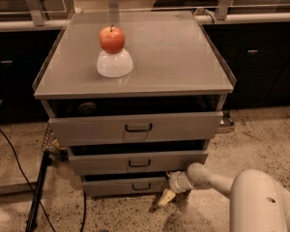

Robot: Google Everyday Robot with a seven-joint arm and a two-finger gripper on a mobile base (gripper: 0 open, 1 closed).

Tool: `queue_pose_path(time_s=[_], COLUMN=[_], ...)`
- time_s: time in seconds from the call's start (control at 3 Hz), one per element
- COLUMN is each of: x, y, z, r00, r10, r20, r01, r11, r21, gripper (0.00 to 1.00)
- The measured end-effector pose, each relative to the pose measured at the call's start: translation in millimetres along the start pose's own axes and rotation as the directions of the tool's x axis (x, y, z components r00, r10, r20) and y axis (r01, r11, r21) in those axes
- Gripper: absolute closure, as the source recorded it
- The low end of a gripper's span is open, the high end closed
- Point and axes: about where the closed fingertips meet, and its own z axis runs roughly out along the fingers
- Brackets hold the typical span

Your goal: Open bottom drawer

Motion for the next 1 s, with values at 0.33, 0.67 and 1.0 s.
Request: queue_pose_path(time_s=[0.33,0.67,1.0], x=[3.4,5.4,9.0], y=[7.2,12.1,19.7], z=[0.9,-0.7,-6.4], r00=[1.000,0.999,0.997], r10=[0.024,0.041,0.066], r20=[-0.016,-0.026,-0.039], r01=[-0.025,-0.043,-0.070], r11=[0.9987,0.9966,0.9924], r21=[-0.044,-0.071,-0.101], gripper=[0.00,0.00,0.00])
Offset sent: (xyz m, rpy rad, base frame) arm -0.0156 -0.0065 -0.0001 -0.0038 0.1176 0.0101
